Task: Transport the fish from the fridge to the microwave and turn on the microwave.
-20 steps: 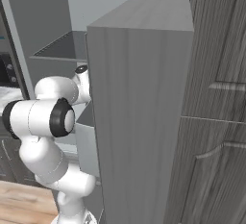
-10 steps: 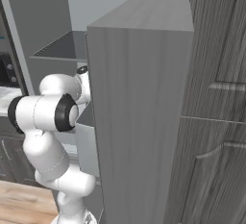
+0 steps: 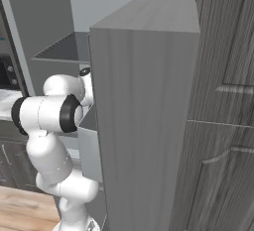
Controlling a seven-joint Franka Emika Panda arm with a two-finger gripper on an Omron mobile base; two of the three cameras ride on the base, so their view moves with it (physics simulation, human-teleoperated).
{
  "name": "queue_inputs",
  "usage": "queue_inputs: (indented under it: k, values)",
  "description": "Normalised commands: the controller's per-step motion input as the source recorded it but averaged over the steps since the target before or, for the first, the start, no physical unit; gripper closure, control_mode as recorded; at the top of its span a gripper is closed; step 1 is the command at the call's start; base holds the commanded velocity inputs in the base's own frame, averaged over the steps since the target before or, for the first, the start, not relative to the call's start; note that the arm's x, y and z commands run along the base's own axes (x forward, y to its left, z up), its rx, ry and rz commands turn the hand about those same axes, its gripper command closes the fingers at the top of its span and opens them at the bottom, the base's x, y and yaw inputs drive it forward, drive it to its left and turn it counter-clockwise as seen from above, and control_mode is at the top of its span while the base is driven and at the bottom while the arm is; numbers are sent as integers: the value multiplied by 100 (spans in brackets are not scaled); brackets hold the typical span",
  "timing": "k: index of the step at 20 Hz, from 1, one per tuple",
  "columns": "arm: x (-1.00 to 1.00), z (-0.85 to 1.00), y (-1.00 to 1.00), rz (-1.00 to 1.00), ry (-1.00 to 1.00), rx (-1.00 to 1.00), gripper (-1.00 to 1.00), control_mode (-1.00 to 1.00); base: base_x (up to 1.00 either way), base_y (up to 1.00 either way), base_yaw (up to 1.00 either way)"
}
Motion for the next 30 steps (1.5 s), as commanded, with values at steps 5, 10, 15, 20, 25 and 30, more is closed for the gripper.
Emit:
queue_inputs:
  k: [5, 10, 15, 20, 25, 30]
  values:
    - [3, -25, 0, -2, 0, 0, -100, -100, 0, 0, 0]
    - [0, -23, 0, -2, 0, 1, -100, -100, 0, 0, 0]
    - [1, -19, 0, -2, 0, 0, -100, -100, 0, 0, 0]
    - [0, -24, 0, -2, 0, 0, 100, -100, 0, 0, 0]
    - [0, -17, 0, -1, 0, 0, 100, -100, 0, 0, 0]
    - [0, -4, 0, 0, 0, 0, 100, -100, 0, 0, 0]
